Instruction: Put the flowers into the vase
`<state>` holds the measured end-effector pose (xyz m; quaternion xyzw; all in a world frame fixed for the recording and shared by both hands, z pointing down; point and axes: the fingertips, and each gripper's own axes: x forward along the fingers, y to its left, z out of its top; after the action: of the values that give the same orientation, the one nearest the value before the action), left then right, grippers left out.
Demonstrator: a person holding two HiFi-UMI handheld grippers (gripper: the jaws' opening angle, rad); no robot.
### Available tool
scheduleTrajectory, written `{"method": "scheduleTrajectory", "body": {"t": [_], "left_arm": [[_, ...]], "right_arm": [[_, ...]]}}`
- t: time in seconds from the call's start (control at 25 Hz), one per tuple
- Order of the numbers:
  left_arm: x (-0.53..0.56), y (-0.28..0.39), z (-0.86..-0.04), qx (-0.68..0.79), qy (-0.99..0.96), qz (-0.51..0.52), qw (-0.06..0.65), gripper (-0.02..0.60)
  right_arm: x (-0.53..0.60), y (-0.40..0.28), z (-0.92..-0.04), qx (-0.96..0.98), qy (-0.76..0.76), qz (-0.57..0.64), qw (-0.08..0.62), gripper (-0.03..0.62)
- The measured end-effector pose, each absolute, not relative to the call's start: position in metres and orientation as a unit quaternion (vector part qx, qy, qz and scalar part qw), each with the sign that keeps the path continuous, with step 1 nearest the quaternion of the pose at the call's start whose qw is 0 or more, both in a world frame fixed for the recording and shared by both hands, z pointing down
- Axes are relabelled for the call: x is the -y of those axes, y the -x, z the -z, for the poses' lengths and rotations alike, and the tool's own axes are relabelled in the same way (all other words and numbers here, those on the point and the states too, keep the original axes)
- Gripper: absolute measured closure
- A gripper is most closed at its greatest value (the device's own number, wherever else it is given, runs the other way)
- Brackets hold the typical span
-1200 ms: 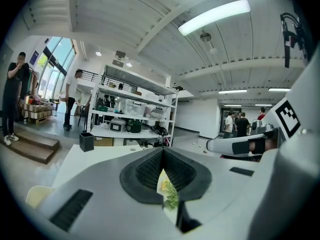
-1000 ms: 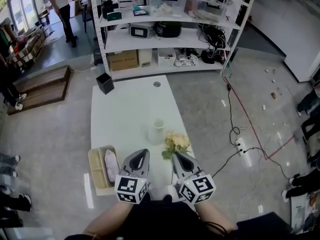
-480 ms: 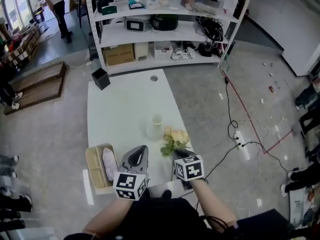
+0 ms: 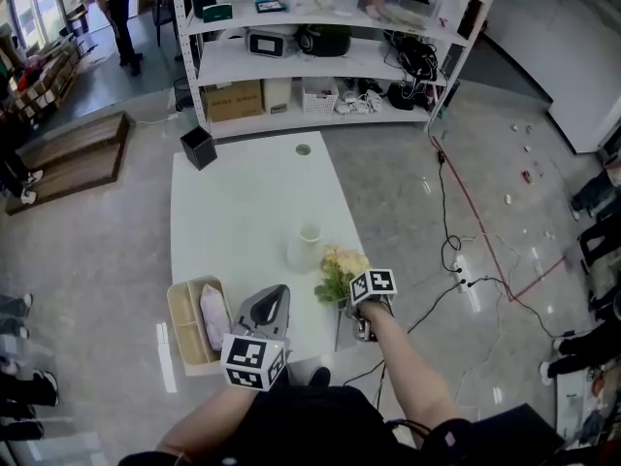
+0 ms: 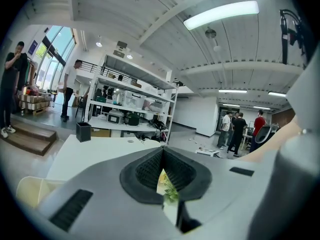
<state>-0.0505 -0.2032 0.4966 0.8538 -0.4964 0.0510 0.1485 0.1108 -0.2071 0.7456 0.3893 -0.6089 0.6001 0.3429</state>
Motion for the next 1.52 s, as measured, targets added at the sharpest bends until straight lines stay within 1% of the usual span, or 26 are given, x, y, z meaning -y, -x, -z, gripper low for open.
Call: {"method": "scheduleTrajectory", "body": {"t": [0.32,0.44,0.52,0.6,0.68,0.92,1.08,1.28,1.4,1.52], "left_arm": [[0.202,0.057,-0.501,0.5,-0.851,-0.052,0.152,0.577],[0.202,0.058,-0.5,0.502,-0.85,-0.053,0.153,0.577],[0.202,0.059,-0.502,0.502,-0.849,-0.053,0.154,0.577],[0.203,0.059,-0.503,0.502,-0.85,-0.053,0.155,0.577],[0.203,0.058,-0.502,0.5,-0.85,-0.052,0.154,0.577],[0.204,0.058,-0.5,0.501,-0.851,-0.049,0.15,0.577],[0.204,0.055,-0.498,0.499,-0.853,-0.048,0.147,0.577],[0.206,0.056,-0.492,0.502,-0.853,-0.045,0.137,0.577],[0.209,0.055,-0.487,0.502,-0.854,-0.044,0.132,0.577],[0.211,0.053,-0.485,0.501,-0.855,-0.043,0.128,0.577]], "right_arm": [[0.213,-0.114,-0.766,0.563,-0.381,-0.627,0.38,0.431],[0.213,-0.114,-0.766,0.555,-0.382,-0.626,0.393,0.461],[0.213,-0.112,-0.768,0.553,-0.381,-0.627,0.395,0.499],[0.213,-0.111,-0.769,0.55,-0.384,-0.628,0.395,0.522],[0.213,-0.111,-0.768,0.55,-0.386,-0.627,0.394,0.536],[0.214,-0.11,-0.76,0.564,-0.388,-0.626,0.373,0.543],[0.224,-0.114,-0.744,0.588,-0.402,-0.616,0.336,0.545],[0.24,-0.12,-0.708,0.634,-0.423,-0.595,0.256,0.545],[0.259,-0.126,-0.665,0.693,-0.461,-0.511,0.214,0.545],[0.276,-0.13,-0.61,0.754,-0.51,-0.373,0.18,0.545]]}}
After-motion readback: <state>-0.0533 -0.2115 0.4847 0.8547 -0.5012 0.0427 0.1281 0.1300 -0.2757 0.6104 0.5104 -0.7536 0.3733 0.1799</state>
